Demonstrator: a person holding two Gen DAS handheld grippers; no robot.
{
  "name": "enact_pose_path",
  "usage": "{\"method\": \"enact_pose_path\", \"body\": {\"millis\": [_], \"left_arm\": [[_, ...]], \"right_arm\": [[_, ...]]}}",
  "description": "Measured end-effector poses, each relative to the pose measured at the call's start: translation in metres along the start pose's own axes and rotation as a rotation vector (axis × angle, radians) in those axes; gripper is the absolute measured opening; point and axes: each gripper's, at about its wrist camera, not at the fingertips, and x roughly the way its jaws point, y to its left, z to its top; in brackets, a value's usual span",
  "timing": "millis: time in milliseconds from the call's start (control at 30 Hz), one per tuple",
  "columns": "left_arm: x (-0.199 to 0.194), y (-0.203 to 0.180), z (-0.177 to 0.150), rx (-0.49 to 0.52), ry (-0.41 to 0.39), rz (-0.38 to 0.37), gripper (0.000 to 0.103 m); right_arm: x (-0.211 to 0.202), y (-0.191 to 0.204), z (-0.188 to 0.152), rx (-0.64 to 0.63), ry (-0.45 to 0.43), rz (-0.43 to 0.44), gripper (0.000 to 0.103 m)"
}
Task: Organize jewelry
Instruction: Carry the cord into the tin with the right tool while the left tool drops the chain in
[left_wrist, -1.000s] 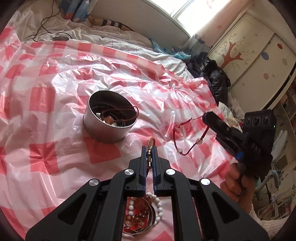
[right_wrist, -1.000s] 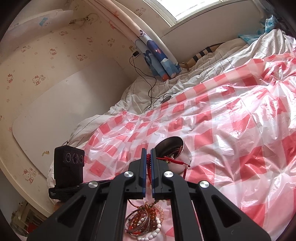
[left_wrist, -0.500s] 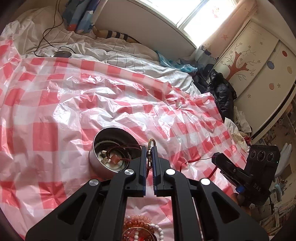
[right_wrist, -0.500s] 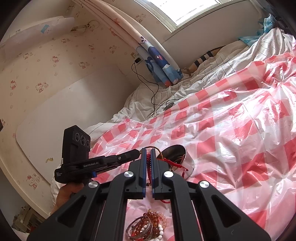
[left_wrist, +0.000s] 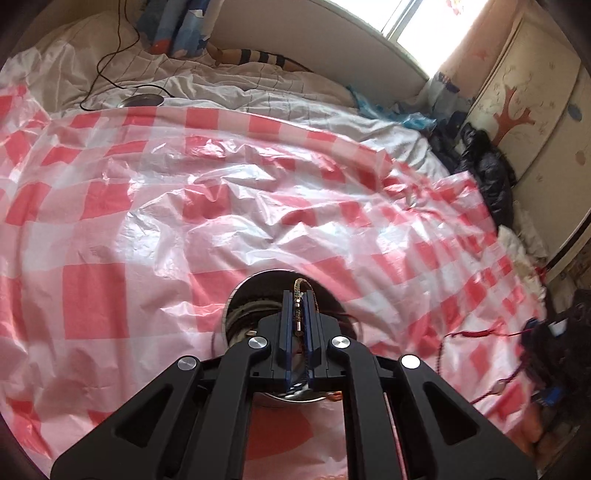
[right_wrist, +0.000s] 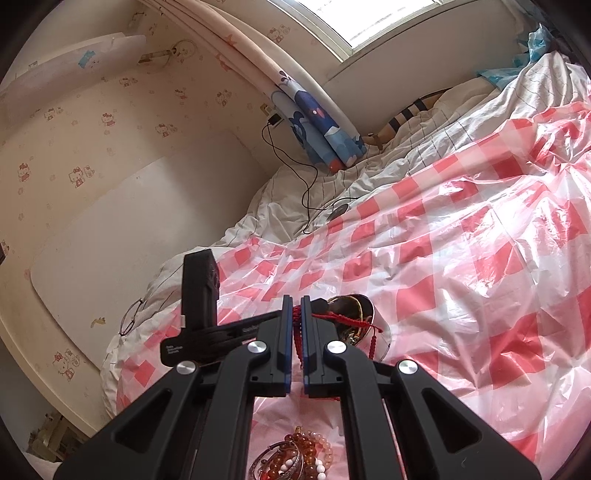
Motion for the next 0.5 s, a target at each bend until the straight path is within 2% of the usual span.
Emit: {"method": "enact_pose_path", "body": {"millis": [67,133,167,267,300,333,433,500], "left_arm": [[0.011,-0.005,-0.003,0.078,0.021,0.113,0.007],[0.014,-0.003,-0.003,0.098,0.039,0.148,0.012],[0.013,-0.001,-0.002,0.094,0.043,0.143,0.022],[-0.004,0.010,-0.001,0.028,0.021,0.072,0.035],[-0.011,0.012,-0.002,0.008,0.013,0.076,0.041],[-0.019,0.015,-0.003,-0.012,0.008,0.085,0.056],[-0.048,0.030,-0.012,-0.086,-0.021,0.044,0.061],[-0.069,0.043,-0.022,-0.152,-0.053,0.032,0.068]], "right_arm": [[0.004,0.003,0.002,-0.014,0.015,-0.003,0.005],[0.011,0.005,0.005,-0.026,0.029,-0.001,0.005],[0.015,0.007,0.006,-0.031,0.033,0.000,0.005],[0.035,0.012,0.013,-0.052,0.052,0.004,0.005],[0.043,0.014,0.015,-0.066,0.063,-0.001,0.005],[0.053,0.015,0.015,-0.078,0.080,-0.005,0.005],[0.089,0.017,0.012,-0.138,0.144,-0.074,0.005],[0.117,0.014,0.004,-0.178,0.206,-0.146,0.005]]}}
